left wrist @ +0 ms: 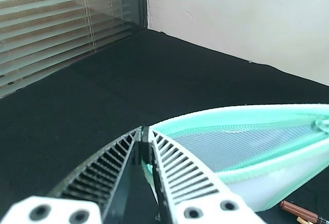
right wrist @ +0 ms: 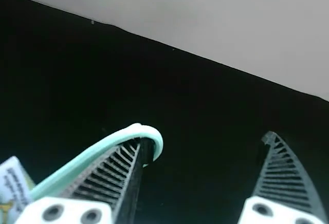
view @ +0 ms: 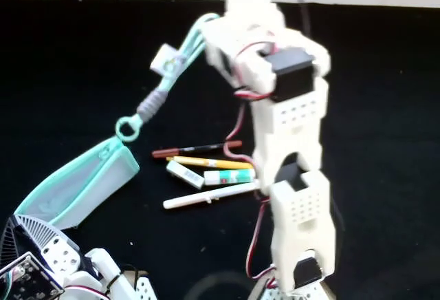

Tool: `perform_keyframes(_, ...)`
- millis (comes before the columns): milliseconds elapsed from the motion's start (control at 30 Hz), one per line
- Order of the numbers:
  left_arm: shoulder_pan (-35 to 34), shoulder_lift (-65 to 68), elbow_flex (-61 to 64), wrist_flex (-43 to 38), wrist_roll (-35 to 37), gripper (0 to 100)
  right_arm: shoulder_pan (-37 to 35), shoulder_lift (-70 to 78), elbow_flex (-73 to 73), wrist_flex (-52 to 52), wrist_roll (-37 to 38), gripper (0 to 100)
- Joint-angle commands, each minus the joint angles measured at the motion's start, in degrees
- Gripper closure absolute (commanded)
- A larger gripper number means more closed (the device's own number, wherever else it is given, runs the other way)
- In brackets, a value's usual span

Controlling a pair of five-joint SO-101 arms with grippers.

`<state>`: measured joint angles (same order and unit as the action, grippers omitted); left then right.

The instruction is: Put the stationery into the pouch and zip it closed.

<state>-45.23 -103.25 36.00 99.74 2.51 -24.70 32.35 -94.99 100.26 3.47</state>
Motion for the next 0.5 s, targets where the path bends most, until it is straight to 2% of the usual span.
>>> perform_keyframes(0, -0.4, -0.4, 3.2, 1.4, -0.4, 99, 1.5, -0.1, -3.8, 0.9, 5.9, 68.5)
perform_keyframes(67, -0.4, -0.4, 3.2, 1.4, -0.4, 99, -0.9, 0.9, 1.5, 0.9, 7.6, 68.5)
perform_keyframes(167, -0.4, -0.4, 3.2, 1.3, -0.4, 99, -5.8, 1.5, 13.3, 1.0, 4.2, 68.5)
perform_keyframes(300, -0.4, -0.4, 3.2, 1.3, -0.4, 99, -11.4, 1.1, 29.1, 0.9, -6.7, 68.5)
perform_keyframes(467, -0.4, -0.3, 3.2, 1.3, -0.4, 99, -11.4, 1.0, 39.1, 0.9, -20.2, 68.5)
